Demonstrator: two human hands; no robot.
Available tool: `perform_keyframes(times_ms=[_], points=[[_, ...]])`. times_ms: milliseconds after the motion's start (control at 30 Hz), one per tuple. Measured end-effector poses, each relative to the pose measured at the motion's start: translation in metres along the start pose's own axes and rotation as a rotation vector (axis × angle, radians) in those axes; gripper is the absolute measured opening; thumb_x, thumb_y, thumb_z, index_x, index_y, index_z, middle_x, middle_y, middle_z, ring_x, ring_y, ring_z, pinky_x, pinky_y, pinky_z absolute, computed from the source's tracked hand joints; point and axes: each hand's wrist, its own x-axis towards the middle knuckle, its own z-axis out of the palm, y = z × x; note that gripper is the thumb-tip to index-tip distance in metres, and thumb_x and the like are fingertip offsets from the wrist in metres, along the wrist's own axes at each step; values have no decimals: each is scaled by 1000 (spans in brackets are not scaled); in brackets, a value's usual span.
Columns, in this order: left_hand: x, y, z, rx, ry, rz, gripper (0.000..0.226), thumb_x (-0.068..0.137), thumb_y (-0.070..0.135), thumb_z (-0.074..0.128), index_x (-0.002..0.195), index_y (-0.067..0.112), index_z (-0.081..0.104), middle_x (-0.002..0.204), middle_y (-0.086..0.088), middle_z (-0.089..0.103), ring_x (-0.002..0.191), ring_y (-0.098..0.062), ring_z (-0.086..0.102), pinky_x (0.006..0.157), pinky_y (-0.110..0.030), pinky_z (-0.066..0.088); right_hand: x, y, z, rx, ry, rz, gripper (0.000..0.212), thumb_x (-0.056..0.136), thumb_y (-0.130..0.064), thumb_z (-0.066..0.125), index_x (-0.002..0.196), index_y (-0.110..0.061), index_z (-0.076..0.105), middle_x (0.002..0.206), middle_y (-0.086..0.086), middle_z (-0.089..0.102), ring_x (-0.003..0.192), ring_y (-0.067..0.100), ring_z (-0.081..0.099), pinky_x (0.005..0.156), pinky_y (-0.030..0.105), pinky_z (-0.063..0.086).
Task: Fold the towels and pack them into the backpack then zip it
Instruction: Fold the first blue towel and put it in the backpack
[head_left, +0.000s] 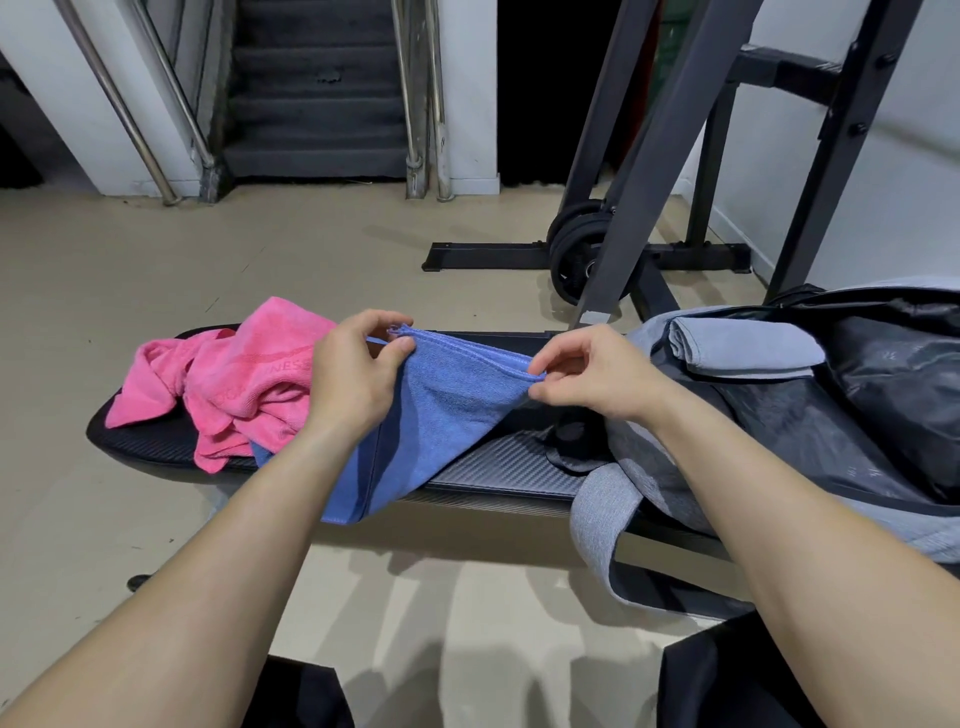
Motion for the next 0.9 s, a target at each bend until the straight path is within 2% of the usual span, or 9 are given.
perform_keyframes(times_ms=[67, 167, 200, 300, 433, 600, 667, 767, 900], points=[[0, 0, -1, 5, -8, 7, 17, 88, 15, 71, 101, 25, 74, 83, 17, 65, 77, -6, 60, 73, -22, 42, -1, -2, 3, -96, 29, -23, 18, 72, -14, 90, 75, -16, 72, 63, -5, 63, 63, 8, 55, 67, 23, 46], [-2, 3, -2, -20, -12, 21, 15, 89, 13, 70, 94, 27, 68, 83, 18, 65, 75, -2, 59, 71, -21, 41, 0, -9, 5, -220, 121, -86, 23, 75, -24, 88, 68, -20, 67, 62, -5, 61, 55, 6, 50, 59, 22, 40], [-3, 4, -4, -29, -9, 26, 14, 90, 13, 69, 93, 26, 67, 84, 17, 65, 76, -6, 59, 72, -21, 41, 0, -13, 4, -207, 149, -101, 23, 76, -24, 88, 67, -21, 66, 67, -4, 65, 57, 6, 53, 60, 24, 43], [1, 18, -16, -44, 1, 49, 13, 92, 10, 65, 94, 23, 63, 87, 11, 65, 81, -13, 60, 74, -24, 42, 1, -42, -6, -167, 180, -133, 21, 77, -18, 86, 68, -18, 67, 90, -8, 72, 75, 4, 67, 79, 25, 53], [18, 53, -50, -10, 52, 103, 10, 94, 10, 60, 94, 20, 60, 86, 13, 61, 80, -13, 57, 72, -21, 37, 1, -114, -30, -383, 116, -192, 21, 78, -25, 84, 69, -18, 66, 63, -12, 64, 55, 1, 52, 59, 16, 44], [41, 113, -97, 9, 146, 174, 6, 94, 15, 58, 95, 20, 61, 84, 17, 59, 84, -13, 57, 73, -20, 35, 0, -201, -65, -498, 221, -312, 21, 76, -21, 85, 74, -23, 64, 79, -5, 71, 70, 7, 61, 69, 25, 52], [46, 131, -110, 6, 149, 185, 6, 93, 17, 58, 95, 22, 62, 84, 17, 60, 85, -14, 59, 75, -25, 38, -4, -225, -75, -516, 222, -312, 21, 79, -20, 81, 89, -23, 64, 89, -4, 68, 78, 9, 61, 73, 26, 50], [48, 150, -120, 50, 116, 188, 5, 93, 20, 58, 94, 24, 61, 89, 12, 64, 89, -13, 61, 75, -26, 39, -10, -247, -82, -696, 131, -263, 22, 90, -19, 71, 111, -24, 68, 93, -8, 64, 85, 10, 59, 77, 24, 43], [44, 164, -127, 65, 75, 188, 5, 95, 20, 57, 96, 24, 59, 92, 10, 63, 92, -15, 60, 76, -27, 38, -24, -264, -83, -705, 121, -226, 10, 92, -14, 57, 95, -20, 66, 86, -9, 63, 83, 14, 58, 66, 24, 43]])
